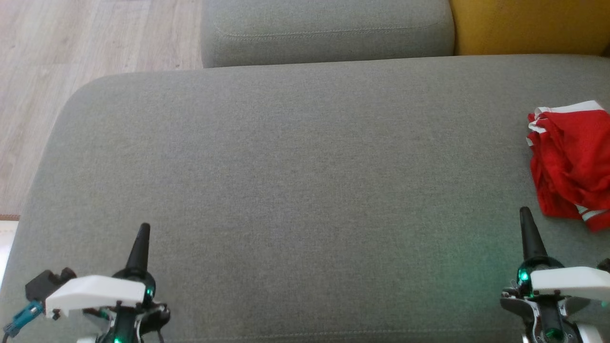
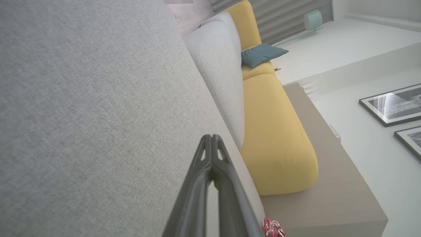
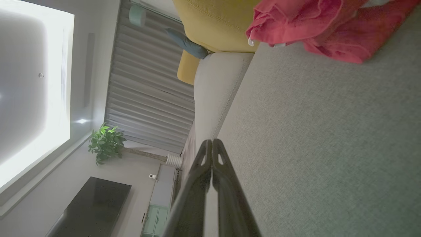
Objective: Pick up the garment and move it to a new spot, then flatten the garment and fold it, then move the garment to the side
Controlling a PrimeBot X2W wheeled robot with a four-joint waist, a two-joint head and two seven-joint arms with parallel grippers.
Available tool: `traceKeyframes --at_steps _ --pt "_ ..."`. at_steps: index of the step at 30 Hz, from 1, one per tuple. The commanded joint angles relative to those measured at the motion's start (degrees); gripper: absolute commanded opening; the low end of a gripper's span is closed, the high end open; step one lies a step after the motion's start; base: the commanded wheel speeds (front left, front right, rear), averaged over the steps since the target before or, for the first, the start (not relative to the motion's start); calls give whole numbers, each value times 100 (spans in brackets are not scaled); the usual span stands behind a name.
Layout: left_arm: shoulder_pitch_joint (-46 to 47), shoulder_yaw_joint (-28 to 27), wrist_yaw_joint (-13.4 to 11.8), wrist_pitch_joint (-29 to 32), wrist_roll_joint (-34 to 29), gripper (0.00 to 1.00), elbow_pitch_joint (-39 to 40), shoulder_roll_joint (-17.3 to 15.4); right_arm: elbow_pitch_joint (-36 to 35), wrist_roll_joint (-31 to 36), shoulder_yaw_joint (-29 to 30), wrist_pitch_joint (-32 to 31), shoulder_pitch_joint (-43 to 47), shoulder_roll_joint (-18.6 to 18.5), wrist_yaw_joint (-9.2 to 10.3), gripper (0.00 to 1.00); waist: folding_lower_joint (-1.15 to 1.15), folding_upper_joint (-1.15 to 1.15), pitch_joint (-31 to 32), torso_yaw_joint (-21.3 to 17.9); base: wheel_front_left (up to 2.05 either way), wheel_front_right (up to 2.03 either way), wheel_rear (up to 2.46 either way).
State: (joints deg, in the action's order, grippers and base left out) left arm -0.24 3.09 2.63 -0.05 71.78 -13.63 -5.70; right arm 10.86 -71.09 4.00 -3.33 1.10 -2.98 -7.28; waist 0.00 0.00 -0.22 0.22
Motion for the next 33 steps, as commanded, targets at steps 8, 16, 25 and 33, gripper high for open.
traceKeyframes --at_steps 8,16,25,33 --pt "427 -315 162 124 569 0 107 -3 -54 -607 -44 -45 -403 -135 -17 0 0 0 1 -5 0 0 0" --pt "490 -463 264 246 1081 0 62 46 59 -1134 -14 -79 -500 -135 -18 0 0 0 2 -10 0 0 0" --pt "570 -649 392 400 1721 0 6 109 201 -1794 25 -124 -622 -134 -20 0 0 0 3 -17 0 0 0" --pt "628 -787 486 514 2183 0 -35 156 305 -2270 57 -159 -711 -130 -21 0 0 0 4 -22 0 0 0"
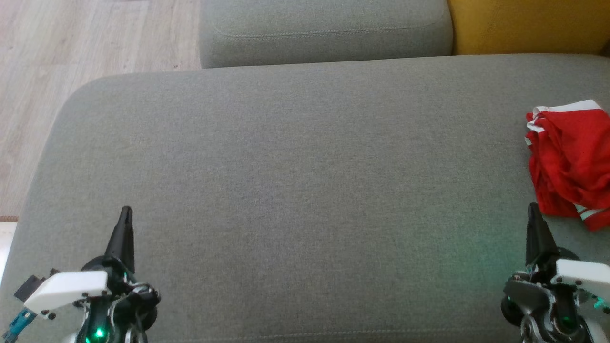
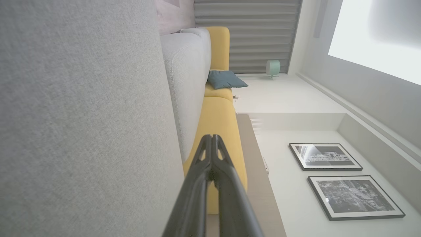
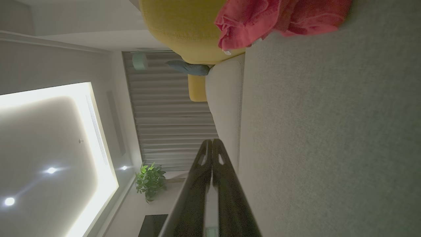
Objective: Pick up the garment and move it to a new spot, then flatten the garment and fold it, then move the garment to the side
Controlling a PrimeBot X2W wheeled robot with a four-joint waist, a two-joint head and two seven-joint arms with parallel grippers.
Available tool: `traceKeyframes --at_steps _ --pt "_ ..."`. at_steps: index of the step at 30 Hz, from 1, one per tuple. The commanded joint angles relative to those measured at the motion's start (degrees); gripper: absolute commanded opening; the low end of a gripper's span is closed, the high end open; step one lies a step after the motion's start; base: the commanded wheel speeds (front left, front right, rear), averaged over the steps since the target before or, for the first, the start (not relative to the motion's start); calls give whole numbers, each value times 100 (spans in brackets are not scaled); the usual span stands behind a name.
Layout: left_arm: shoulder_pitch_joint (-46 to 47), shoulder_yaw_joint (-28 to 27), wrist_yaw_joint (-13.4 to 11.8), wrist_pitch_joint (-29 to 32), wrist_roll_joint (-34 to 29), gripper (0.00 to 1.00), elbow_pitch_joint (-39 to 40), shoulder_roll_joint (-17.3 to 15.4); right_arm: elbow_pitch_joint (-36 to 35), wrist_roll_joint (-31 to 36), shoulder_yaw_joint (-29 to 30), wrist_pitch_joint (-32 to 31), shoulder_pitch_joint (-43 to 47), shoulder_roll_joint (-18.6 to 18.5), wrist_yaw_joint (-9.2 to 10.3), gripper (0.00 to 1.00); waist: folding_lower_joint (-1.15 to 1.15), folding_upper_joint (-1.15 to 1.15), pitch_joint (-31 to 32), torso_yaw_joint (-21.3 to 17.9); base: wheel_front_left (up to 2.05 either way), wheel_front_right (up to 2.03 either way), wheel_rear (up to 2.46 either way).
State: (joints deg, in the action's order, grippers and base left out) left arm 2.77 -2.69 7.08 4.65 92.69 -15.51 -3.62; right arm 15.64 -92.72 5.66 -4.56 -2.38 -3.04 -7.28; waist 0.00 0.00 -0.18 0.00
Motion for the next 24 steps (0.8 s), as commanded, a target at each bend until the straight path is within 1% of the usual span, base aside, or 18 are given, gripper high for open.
traceKeyframes --at_steps 1,24 --pt "328 -212 41 46 91 0 153 -50 -173 -105 -107 -37 -363 -123 -21 0 0 0 0 0 0 0 0" --pt "331 -254 41 79 55 0 151 -20 -170 -66 -60 -75 -367 -90 -21 0 0 0 0 0 0 0 0"
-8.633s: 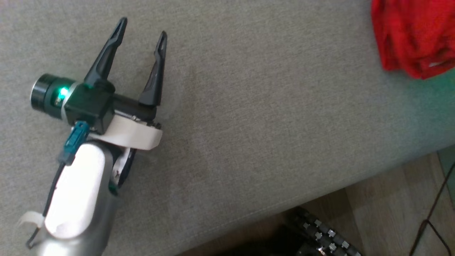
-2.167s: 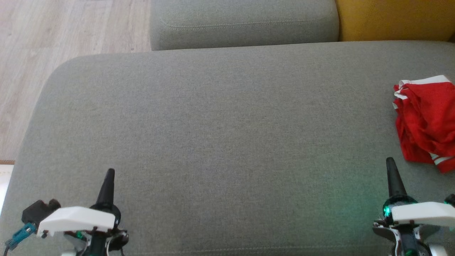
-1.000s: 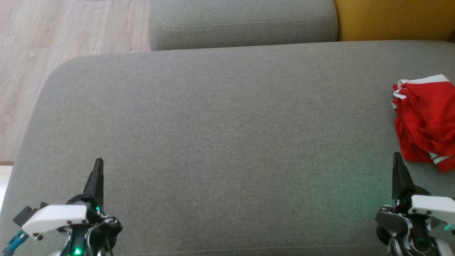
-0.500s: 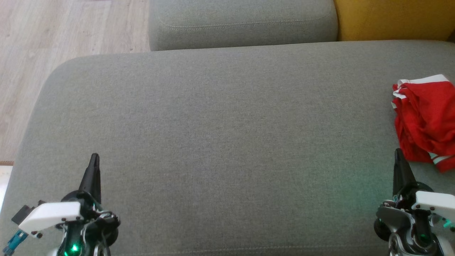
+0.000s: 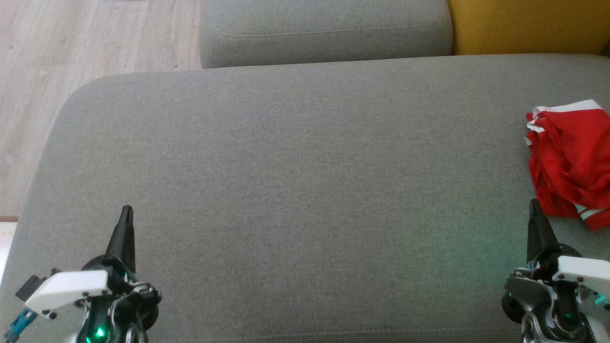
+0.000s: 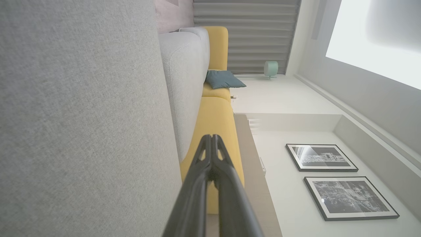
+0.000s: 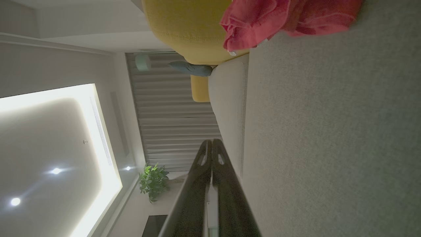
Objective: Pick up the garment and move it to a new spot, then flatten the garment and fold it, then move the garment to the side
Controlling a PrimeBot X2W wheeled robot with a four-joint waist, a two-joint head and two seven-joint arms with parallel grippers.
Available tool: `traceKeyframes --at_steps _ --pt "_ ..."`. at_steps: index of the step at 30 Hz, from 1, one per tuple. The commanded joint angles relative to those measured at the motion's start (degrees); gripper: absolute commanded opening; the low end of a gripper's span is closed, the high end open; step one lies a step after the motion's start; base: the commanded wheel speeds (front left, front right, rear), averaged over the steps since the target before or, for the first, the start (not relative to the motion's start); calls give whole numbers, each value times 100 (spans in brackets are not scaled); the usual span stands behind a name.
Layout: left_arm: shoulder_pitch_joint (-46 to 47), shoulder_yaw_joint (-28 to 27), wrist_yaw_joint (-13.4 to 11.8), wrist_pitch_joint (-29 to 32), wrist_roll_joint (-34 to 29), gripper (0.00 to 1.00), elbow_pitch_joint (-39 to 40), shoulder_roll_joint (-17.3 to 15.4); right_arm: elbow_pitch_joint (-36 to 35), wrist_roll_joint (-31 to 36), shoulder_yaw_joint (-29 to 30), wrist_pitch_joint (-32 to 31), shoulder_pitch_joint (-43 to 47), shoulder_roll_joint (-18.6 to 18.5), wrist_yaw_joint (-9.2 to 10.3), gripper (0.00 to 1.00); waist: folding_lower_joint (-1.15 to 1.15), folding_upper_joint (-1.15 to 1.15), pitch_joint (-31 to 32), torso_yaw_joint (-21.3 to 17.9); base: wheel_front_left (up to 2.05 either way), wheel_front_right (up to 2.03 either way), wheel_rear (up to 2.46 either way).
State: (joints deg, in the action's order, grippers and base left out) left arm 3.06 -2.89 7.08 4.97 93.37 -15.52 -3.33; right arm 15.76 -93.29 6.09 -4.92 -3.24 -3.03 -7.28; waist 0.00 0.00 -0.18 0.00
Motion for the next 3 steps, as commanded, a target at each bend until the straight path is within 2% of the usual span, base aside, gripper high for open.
traceKeyframes --at_steps 1,3 --pt "302 -235 41 49 -14 0 152 -48 -182 -7 -101 -41 -281 -90 -21 0 0 0 0 0 0 0 0" --pt "302 -238 41 52 -17 0 152 -45 -182 -4 -97 -44 -281 -87 -21 0 0 0 0 0 0 0 0"
